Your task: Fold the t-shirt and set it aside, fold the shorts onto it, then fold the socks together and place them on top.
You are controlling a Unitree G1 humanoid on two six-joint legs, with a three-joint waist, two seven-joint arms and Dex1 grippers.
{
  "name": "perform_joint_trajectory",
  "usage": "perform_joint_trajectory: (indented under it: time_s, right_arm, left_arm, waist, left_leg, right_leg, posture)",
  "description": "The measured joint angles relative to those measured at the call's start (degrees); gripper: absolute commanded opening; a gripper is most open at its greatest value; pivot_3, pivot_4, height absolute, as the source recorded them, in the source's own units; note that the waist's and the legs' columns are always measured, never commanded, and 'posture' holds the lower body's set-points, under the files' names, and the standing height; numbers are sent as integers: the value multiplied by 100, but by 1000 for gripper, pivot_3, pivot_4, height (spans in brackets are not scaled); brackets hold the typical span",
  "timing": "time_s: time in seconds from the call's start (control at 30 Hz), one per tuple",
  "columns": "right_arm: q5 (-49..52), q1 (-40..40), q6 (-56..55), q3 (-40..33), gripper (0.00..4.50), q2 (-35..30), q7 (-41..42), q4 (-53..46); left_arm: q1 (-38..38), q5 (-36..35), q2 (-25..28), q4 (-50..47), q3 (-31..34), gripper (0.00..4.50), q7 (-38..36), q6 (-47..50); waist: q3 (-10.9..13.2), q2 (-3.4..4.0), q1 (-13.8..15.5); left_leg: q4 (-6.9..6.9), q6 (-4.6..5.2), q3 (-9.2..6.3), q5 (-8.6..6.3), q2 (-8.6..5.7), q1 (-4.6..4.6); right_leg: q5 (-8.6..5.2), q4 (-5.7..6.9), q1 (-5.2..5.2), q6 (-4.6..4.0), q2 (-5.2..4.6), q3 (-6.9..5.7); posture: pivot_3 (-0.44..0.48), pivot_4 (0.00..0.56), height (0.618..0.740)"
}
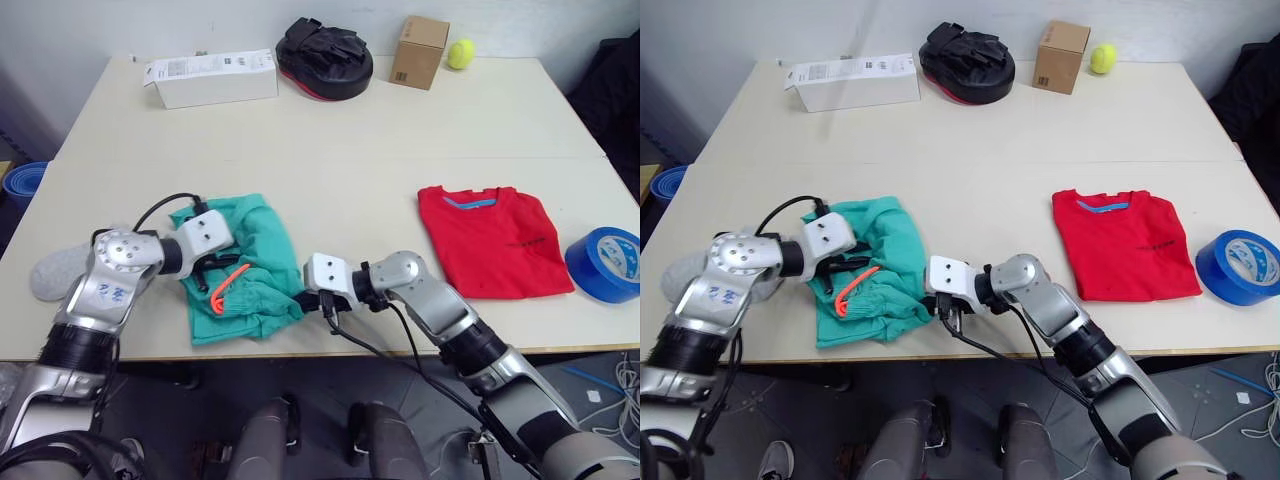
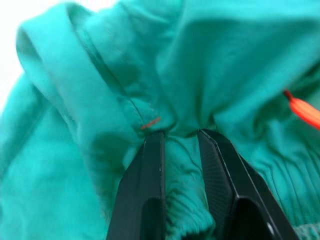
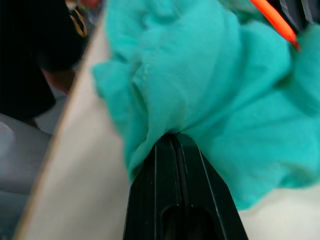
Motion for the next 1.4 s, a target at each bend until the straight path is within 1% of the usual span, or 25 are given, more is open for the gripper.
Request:
perform_joint_trajectory:
  time_s: [0.13,0.2,0.27,0.3,0.37,0.47,0.53,0.57,0.6,0.67,0.73,0.8,0.9,1.0,1.07,1.1,1.23,1.33,1.4]
  right_arm:
    - [2,12,-16,-47,0,17,-81,-136]
    - [0,12,-23,-110,0,24,-138,-137]
    - [6,-29,-32,-218,0,36,-153,-135]
    - [21,-90,-32,-227,0,40,-144,-129]
    - [115,-227,-43,-314,0,43,-78,-114]
    - [266,-545,-39,-508,0,122,-4,98]
    - [319,-894,-37,-699,0,290,-58,423]
    - [318,-1029,-45,-777,0,359,-119,564]
    - [300,-1202,-84,-858,0,504,-214,808]
    - [254,-1379,-199,-876,0,722,-350,1111]
    - [42,-1696,-461,-842,0,1201,-640,1851]
    - [-133,-1894,-660,-748,0,1496,-824,2311]
    - [-486,-2184,-956,-629,0,1881,-1125,3144]
    - [-736,-2395,-1185,-596,0,2234,-1390,3849]
    - [-925,-2566,-1358,-571,0,2436,-1592,4346]
    - [-1011,-2624,-1444,-548,0,2503,-1673,4520]
    - [-1396,-2853,-1752,-499,0,2624,-2210,5325]
    - [-1512,-3090,-1926,-610,0,2596,-2596,5748]
    - [-1508,-3172,-1936,-757,0,2478,-2659,5869]
  left_arm:
    - [-479,146,-255,730,-135,1072,-221,-626]
    - [-543,165,-244,878,-127,1072,-308,-785]
    - [-509,144,-104,868,-85,1072,-469,-861]
    - [-419,104,24,770,-26,1072,-561,-859]
    - [-69,-37,456,392,161,1072,-817,-782]
    - [401,-264,967,-57,546,1072,-1030,-508]
    - [653,-604,1168,-410,917,1072,-1156,-92]
    - [689,-784,1185,-605,1070,1072,-1210,134]
    - [745,-1165,1189,-970,1297,1072,-1270,572]
    - [769,-1658,1180,-1530,1527,1072,-1326,1102]
    - [1056,-1966,1148,-2268,1653,1072,-1269,1592]
    - [1322,-1952,1115,-2537,1527,1072,-1207,1669]
    - [1744,-1651,1127,-2519,1330,1072,-910,1729]
    - [2069,-1224,1236,-2413,1290,1072,-541,1671]
    - [2237,-1087,1235,-2398,1352,1072,-292,1657]
    - [2305,-1084,1227,-2408,1396,1072,-214,1664]
    - [2533,-1120,1095,-2500,1604,1072,24,1725]
    - [2673,-1140,1004,-2590,1700,1072,144,1730]
    - [2740,-1142,976,-2678,1712,1072,209,1728]
  waist:
    - [-1,-1,-18]
    - [0,-1,-41]
    - [1,-4,-73]
    - [1,-4,-99]
    - [3,-7,-240]
    - [7,-13,-313]
    - [11,-18,-347]
    - [11,-19,-352]
    - [11,-20,-354]
    - [12,-20,-341]
    - [11,-19,-369]
    - [11,-19,-391]
    - [12,-20,-407]
    - [12,-20,-409]
    - [12,-19,-405]
    - [12,-19,-404]
    - [12,-19,-406]
    - [12,-19,-406]
    - [11,-18,-397]
  left_leg:
    - [5,5,1,-1,0,-1]
    - [6,7,0,-1,0,-2]
    - [7,7,-1,0,3,-6]
    - [7,8,2,1,4,-6]
    - [5,18,9,2,14,-7]
    - [7,21,9,0,34,-5]
    - [11,17,-1,-2,40,-6]
    - [10,16,-4,-2,41,-6]
    - [12,15,-8,-3,42,-7]
    - [13,15,-14,-3,40,-7]
    - [13,15,-5,-3,37,-5]
    - [12,14,-1,-3,40,-4]
    - [10,6,0,1,46,-1]
    - [6,2,1,0,47,-1]
    - [5,-5,-1,-4,47,-2]
    - [5,-32,-2,-20,47,-1]
    - [4,-42,-3,-23,48,1]
    - [3,-45,-1,-22,48,5]
    - [3,-46,-2,-22,48,5]
  right_leg:
    - [1,4,1,1,0,-4]
    - [1,7,0,1,0,-6]
    - [1,10,-3,1,0,-14]
    - [1,13,-7,1,0,-16]
    - [1,18,-14,1,0,-28]
    - [2,31,-19,0,7,-56]
    - [2,42,-20,0,12,-67]
    - [2,41,-18,0,14,-69]
    - [2,41,-16,0,14,-71]
    - [2,38,-10,0,14,-71]
    - [2,38,-9,0,15,-62]
    - [2,43,-10,0,21,-59]
    - [1,48,-19,-1,28,-56]
    - [1,46,-22,-3,28,-54]
    - [1,45,-23,-4,27,-52]
    - [1,46,-23,-5,26,-50]
    - [2,48,-25,-7,27,-48]
    - [3,49,-25,-9,27,-45]
    - [3,48,-24,-11,27,-45]
  posture:
    - [0,150,740]
    - [0,150,740]
    - [0,150,740]
    - [0,150,740]
    - [0,150,740]
    - [0,150,740]
    - [0,150,740]
    - [0,150,740]
    - [0,150,740]
    - [0,150,740]
    - [0,150,740]
    - [0,150,740]
    - [0,150,740]
    - [0,150,740]
    - [0,150,740]
    - [0,150,740]
    - [0,150,740]
    - [0,150,740]
    - [0,150,740]
